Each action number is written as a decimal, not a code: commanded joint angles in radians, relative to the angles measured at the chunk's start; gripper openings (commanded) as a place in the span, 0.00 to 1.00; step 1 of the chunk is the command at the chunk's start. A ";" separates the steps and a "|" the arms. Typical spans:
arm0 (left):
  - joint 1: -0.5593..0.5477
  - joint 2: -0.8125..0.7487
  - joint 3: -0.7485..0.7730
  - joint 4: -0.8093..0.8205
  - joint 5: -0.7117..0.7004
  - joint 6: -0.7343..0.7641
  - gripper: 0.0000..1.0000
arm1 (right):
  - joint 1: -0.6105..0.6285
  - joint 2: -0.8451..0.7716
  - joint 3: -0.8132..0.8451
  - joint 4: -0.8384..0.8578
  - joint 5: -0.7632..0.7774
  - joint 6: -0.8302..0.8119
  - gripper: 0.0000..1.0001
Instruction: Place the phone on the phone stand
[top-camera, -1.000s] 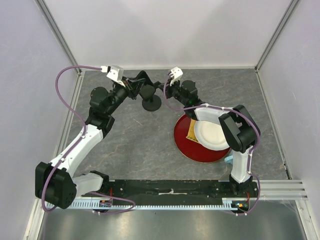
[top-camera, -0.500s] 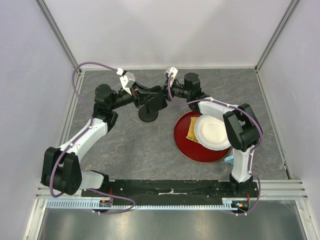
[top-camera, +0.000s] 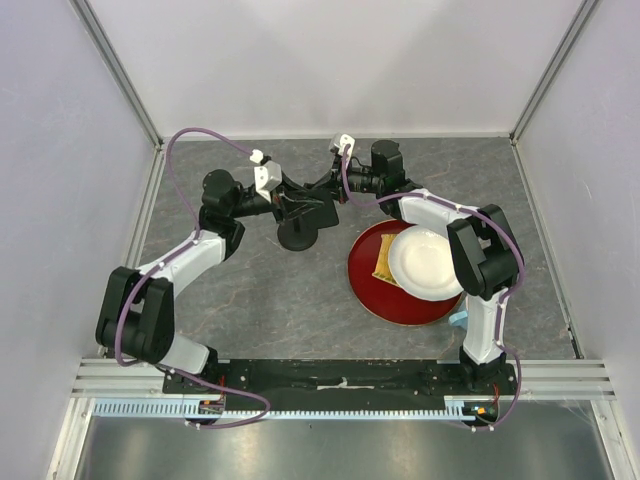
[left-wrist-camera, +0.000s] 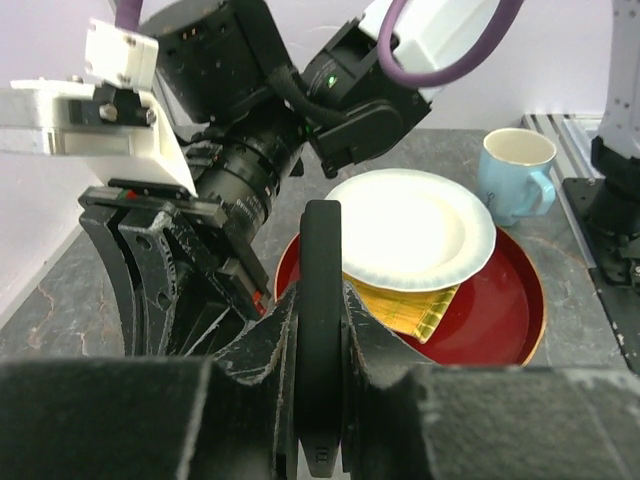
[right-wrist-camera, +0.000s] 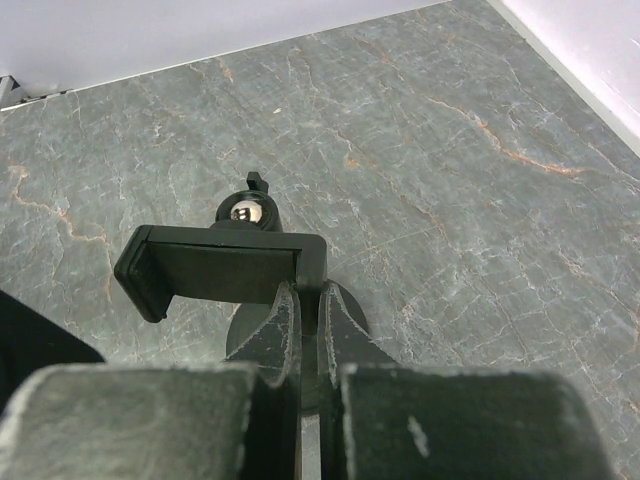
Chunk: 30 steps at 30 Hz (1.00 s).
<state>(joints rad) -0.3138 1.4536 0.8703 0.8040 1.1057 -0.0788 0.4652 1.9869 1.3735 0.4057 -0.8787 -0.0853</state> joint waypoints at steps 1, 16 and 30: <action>-0.007 0.053 0.032 0.176 0.020 0.109 0.02 | 0.012 0.035 0.012 -0.093 -0.085 0.005 0.00; -0.007 0.155 0.154 0.089 0.065 0.186 0.02 | 0.015 0.043 0.021 -0.131 -0.063 -0.024 0.00; 0.030 0.154 0.190 -0.058 0.026 0.281 0.02 | 0.015 0.039 0.012 -0.131 -0.031 -0.036 0.00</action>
<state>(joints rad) -0.2981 1.6264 1.0019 0.7368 1.1553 0.1089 0.4652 1.9930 1.3922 0.3759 -0.8841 -0.1108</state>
